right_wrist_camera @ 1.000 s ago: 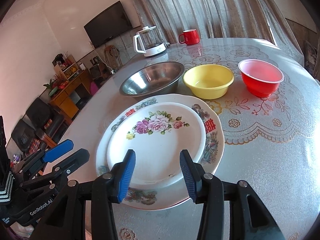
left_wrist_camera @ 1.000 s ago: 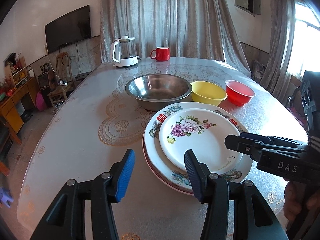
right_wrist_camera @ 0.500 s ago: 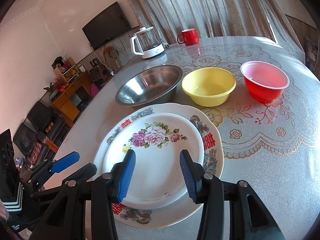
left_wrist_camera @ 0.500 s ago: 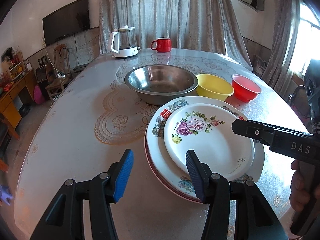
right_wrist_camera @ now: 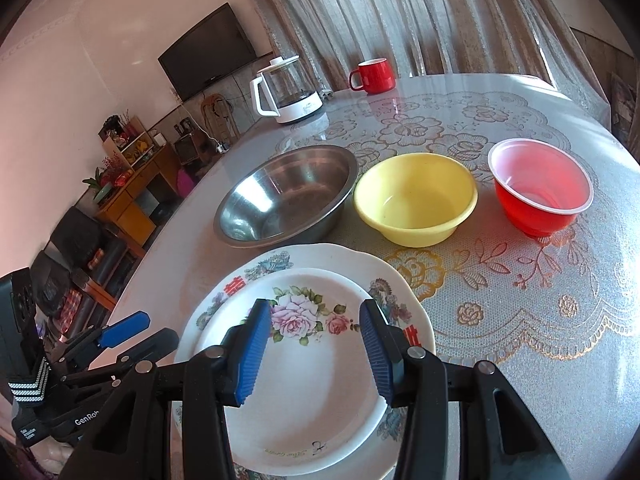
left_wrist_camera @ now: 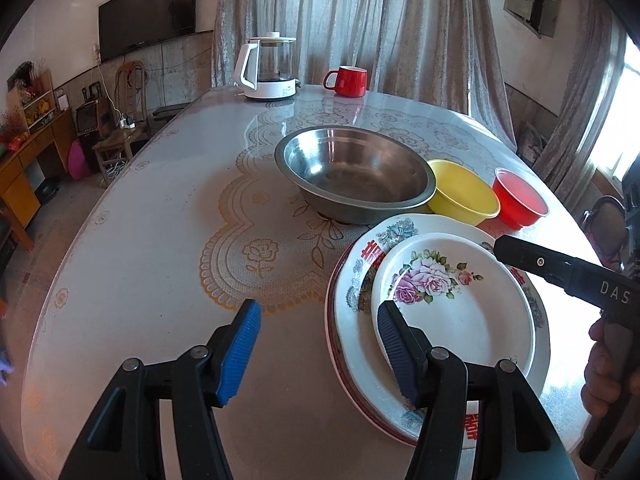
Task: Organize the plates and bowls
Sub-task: 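Move the left tool to the steel bowl and grip its rim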
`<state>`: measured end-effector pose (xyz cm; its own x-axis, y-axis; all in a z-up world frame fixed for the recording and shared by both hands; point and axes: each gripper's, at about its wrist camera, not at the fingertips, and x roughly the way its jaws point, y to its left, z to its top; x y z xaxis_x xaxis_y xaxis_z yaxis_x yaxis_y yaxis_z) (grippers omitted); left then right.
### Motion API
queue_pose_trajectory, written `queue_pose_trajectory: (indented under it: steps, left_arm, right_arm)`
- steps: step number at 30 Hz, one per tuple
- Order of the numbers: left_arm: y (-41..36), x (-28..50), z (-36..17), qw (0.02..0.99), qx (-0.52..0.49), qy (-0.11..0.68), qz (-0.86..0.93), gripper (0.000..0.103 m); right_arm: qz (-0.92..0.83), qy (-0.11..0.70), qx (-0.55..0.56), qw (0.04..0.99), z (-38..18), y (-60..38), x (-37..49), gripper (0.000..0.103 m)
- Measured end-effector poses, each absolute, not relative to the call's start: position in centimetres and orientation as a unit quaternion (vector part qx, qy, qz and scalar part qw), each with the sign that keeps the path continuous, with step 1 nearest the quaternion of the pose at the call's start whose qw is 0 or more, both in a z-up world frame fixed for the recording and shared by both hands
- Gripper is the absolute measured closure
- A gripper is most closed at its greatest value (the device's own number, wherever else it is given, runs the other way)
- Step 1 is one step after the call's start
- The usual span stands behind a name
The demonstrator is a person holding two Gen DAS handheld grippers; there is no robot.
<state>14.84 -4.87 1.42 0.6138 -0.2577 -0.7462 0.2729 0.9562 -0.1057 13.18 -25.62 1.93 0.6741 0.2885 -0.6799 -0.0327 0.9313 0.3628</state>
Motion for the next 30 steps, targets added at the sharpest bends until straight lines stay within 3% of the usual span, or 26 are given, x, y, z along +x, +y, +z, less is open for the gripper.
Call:
queue_pose_trajectory:
  steps: [17, 30]
  left_arm:
    - [-3.2, 19.4, 0.4, 0.882, -0.04, 0.447, -0.145, 0.038]
    - [-1.3, 24.3, 1.2, 0.868, -0.148, 0.444, -0.166, 0.041]
  right_arm:
    - [0.102, 0.406, 0.154, 0.895, 1.8, -24.7, 17.3, 0.057]
    - [0.112, 0.408, 0.171, 0.89, 2.4, -24.7, 21.0, 0.057]
